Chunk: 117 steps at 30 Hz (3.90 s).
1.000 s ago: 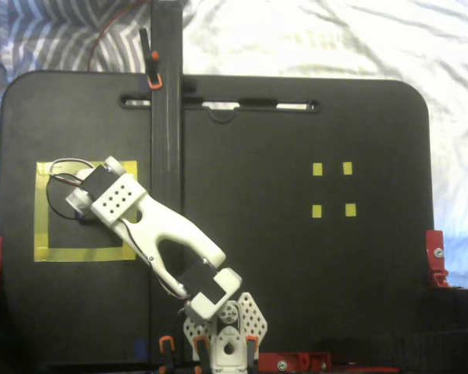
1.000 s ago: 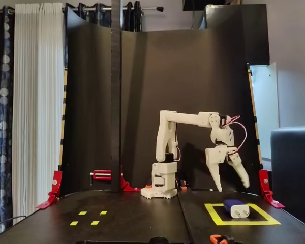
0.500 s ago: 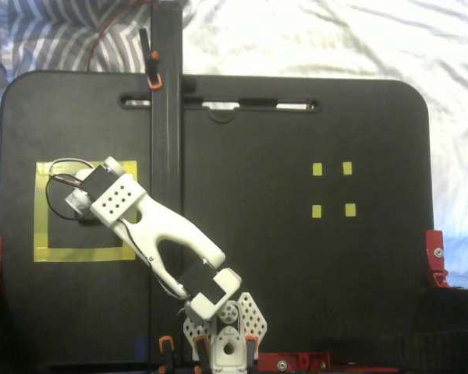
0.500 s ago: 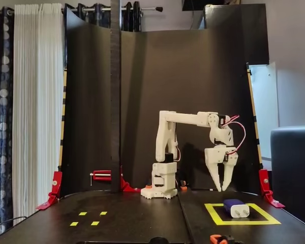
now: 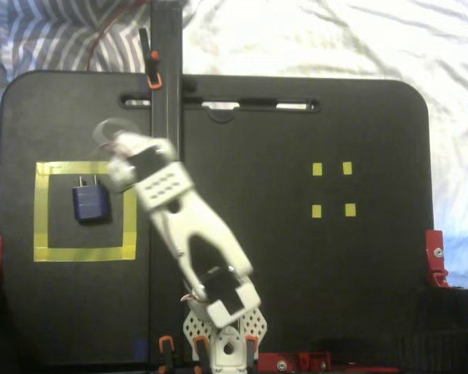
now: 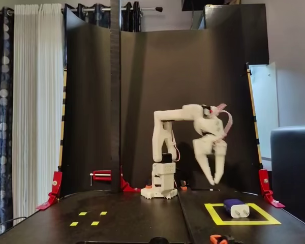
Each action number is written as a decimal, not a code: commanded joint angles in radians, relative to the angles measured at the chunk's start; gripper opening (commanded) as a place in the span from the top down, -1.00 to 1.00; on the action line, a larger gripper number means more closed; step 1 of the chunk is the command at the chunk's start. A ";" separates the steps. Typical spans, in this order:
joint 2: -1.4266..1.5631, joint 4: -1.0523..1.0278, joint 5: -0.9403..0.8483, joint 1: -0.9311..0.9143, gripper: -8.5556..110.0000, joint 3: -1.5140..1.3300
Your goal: Grasp a block and put it in the designated area.
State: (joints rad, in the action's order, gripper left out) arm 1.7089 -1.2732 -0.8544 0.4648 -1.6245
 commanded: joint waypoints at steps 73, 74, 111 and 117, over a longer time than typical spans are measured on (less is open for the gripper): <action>1.548 0.963 0.811 -0.382 0.83 -1.517; 1.549 0.945 0.807 -0.382 0.83 -1.517; 1.601 0.512 0.827 -0.451 0.86 -1.519; 1.601 0.512 0.824 -0.451 0.85 -1.519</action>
State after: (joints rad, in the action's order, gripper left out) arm 3.3042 -0.7609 -0.0353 0.0169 -3.1355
